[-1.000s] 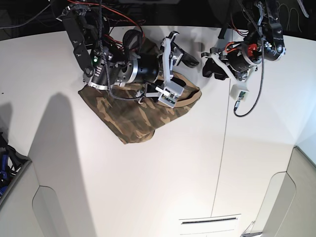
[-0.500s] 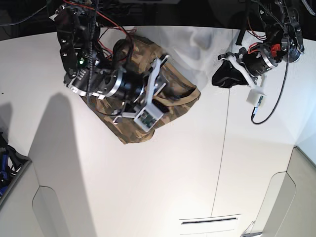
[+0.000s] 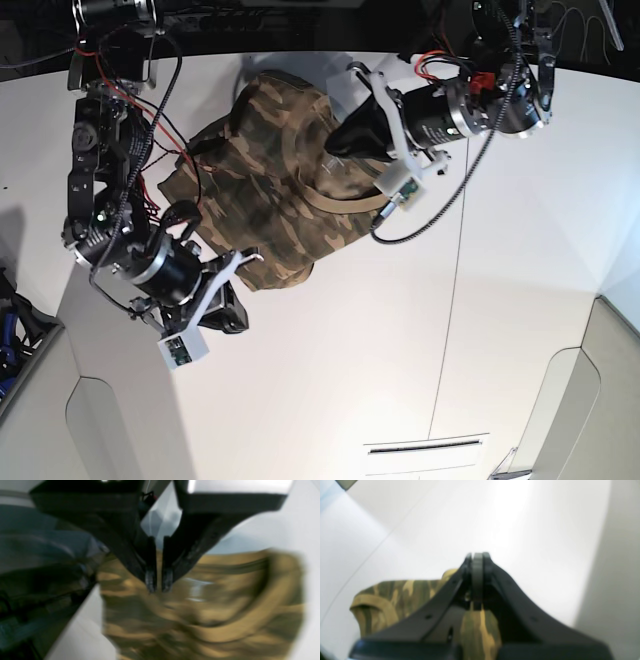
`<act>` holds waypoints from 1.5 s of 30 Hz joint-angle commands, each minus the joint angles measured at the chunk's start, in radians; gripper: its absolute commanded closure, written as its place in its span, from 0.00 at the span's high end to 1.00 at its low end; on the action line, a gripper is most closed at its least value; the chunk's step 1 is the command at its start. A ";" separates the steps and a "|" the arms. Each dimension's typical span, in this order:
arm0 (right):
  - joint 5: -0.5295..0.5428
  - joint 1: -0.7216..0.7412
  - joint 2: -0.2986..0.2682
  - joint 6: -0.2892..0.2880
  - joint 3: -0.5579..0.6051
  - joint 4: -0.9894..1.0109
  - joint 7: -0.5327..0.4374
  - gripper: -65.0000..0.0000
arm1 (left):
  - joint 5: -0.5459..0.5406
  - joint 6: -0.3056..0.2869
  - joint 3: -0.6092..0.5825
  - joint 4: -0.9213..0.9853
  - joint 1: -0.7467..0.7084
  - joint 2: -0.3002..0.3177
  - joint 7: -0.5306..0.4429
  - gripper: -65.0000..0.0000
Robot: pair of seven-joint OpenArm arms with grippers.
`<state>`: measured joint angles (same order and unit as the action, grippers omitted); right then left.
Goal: Fold the T-shirt properly
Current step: 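Fold the lifted end over the bundle with the right gripper, then press and square the folded bundle's sides with both grippers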
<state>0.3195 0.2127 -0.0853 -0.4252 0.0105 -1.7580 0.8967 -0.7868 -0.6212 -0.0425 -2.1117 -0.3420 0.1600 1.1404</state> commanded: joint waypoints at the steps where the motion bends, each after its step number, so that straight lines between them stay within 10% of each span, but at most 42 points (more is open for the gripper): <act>1: 0.017 0.039 0.003 0.002 -0.001 0.017 -0.035 0.00 | -0.005 -0.005 -0.030 -0.017 0.003 -0.018 -0.034 0.07; 11: 0.137 0.211 0.028 -0.145 0.001 0.414 -0.105 0.00 | 0.156 -0.004 -0.201 0.022 -0.016 -0.085 -0.129 0.07; 20: 0.140 0.257 0.039 -0.166 0.001 0.665 -0.110 0.00 | 0.187 0.008 -0.200 0.189 -0.013 -0.085 -0.175 0.07; 45: 0.435 0.046 -0.167 -0.176 -0.006 0.577 0.100 0.00 | 0.276 0.064 0.085 0.476 0.288 -0.041 -0.203 0.07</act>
<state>0.7368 0.2474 -0.2470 -0.5911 0.0067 -1.1664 0.9928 -0.4995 -0.5541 0.0406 -1.6215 -0.0685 0.1173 0.9527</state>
